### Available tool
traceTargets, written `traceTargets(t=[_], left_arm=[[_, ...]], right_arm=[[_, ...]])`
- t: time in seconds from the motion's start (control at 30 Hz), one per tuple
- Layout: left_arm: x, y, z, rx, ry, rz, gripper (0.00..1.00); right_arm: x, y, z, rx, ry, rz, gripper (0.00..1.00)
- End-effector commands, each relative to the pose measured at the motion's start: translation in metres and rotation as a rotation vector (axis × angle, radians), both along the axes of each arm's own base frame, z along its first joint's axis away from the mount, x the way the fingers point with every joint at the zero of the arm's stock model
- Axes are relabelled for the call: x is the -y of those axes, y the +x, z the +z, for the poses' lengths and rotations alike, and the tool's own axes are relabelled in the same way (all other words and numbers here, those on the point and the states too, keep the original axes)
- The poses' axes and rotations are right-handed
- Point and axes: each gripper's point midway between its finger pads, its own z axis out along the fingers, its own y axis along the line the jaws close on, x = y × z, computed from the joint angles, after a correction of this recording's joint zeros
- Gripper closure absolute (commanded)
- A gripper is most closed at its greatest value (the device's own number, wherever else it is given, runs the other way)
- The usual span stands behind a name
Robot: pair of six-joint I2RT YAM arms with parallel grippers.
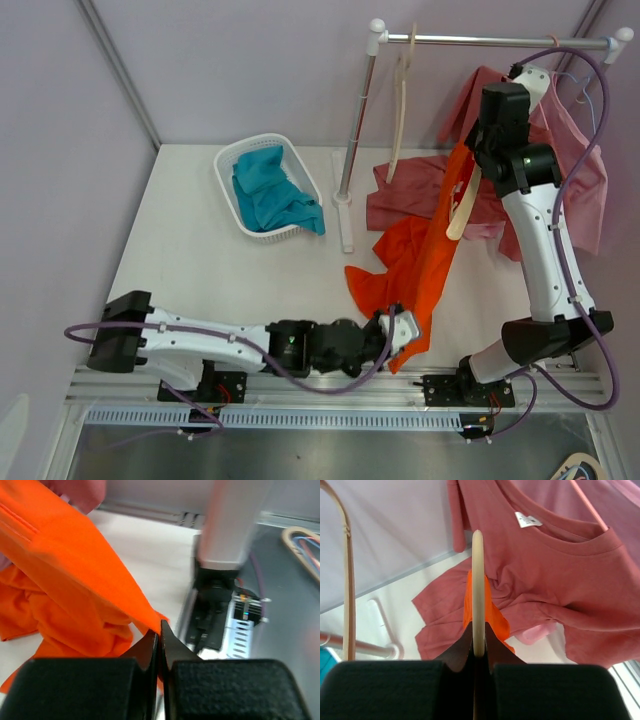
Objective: Remove the t-shirt from the hanger
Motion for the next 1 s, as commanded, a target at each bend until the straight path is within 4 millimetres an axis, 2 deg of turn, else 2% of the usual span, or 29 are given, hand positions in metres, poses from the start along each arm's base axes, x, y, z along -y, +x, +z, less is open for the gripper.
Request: traceTargets(t=[0.0,0.03,0.07,0.1,0.13,0.17,0.23,0.33,0.43,0.47,0.53,0.57,0.63,0.73,0.77,0.8,0.83,0.87,0.93,0.97], left_arm=[[0.011,0.041,0.011,-0.123,-0.046,0.032,0.99],[0.012,0.056,0.016,-0.131,-0.054,0.069,0.99],[0.006,0.085,0.009,-0.15,-0.024,0.134,0.99],[0.01,0.098,0.009,-0.19,-0.022,0.157,0.99],[0.011,0.112,0.015,-0.21,-0.026,0.188,0.99],[0.002,0.137,0.007,-0.235,0.005,0.245,0.99],[0.001,0.163,0.016,-0.279,-0.022,0.285,0.99],[-0.003,0.181,0.039,-0.268,-0.072,0.32,0.99],[-0.011,0.194,0.037,-0.298,-0.001,0.38,0.99],[-0.004,0.2,0.054,-0.301,-0.022,0.385,0.99],[-0.007,0.204,0.044,-0.321,0.032,0.413,0.99],[-0.006,0.208,0.05,-0.318,0.024,0.428,0.99],[-0.002,0.213,0.049,-0.319,0.034,0.44,0.99],[0.001,0.208,0.051,-0.329,0.028,0.409,0.99],[0.004,0.205,0.052,-0.332,0.01,0.384,0.99],[0.002,0.196,0.055,-0.345,-0.003,0.342,0.99],[0.002,0.191,0.06,-0.352,-0.018,0.322,0.99],[-0.001,0.186,0.06,-0.36,-0.018,0.303,0.99],[-0.01,0.176,0.076,-0.363,-0.025,0.277,0.99],[-0.014,0.177,0.106,-0.332,-0.062,0.275,0.99]], right_arm=[[-0.003,-0.019,0.047,0.144,0.074,0.048,1.0],[-0.004,-0.024,0.049,0.143,0.074,0.065,1.0],[-0.007,-0.03,0.054,0.146,0.078,0.089,1.0],[-0.012,-0.036,0.05,0.119,0.086,0.124,1.0],[-0.013,-0.041,0.058,0.132,0.094,0.137,1.0],[-0.015,-0.045,0.059,0.124,0.091,0.154,1.0],[-0.019,-0.054,0.06,0.104,0.096,0.191,1.0],[-0.035,-0.063,0.06,0.089,0.128,0.284,1.0],[-0.05,-0.076,0.065,0.076,0.163,0.376,1.0],[-0.053,-0.081,0.067,0.074,0.165,0.386,1.0],[-0.056,-0.087,0.068,0.062,0.171,0.402,1.0],[-0.057,-0.09,0.068,0.052,0.176,0.402,1.0],[-0.063,-0.097,0.061,0.006,0.165,0.427,1.0],[-0.054,-0.095,0.054,0.014,0.103,0.386,1.0],[-0.051,-0.095,0.069,0.083,0.093,0.379,1.0],[-0.049,-0.09,0.062,0.082,0.072,0.365,1.0],[-0.048,-0.088,0.066,0.109,0.042,0.379,1.0],[-0.051,-0.087,0.09,0.223,0.038,0.402,1.0],[-0.057,-0.082,0.1,0.307,0.034,0.433,1.0],[-0.06,-0.073,0.085,0.298,0.024,0.44,1.0]])
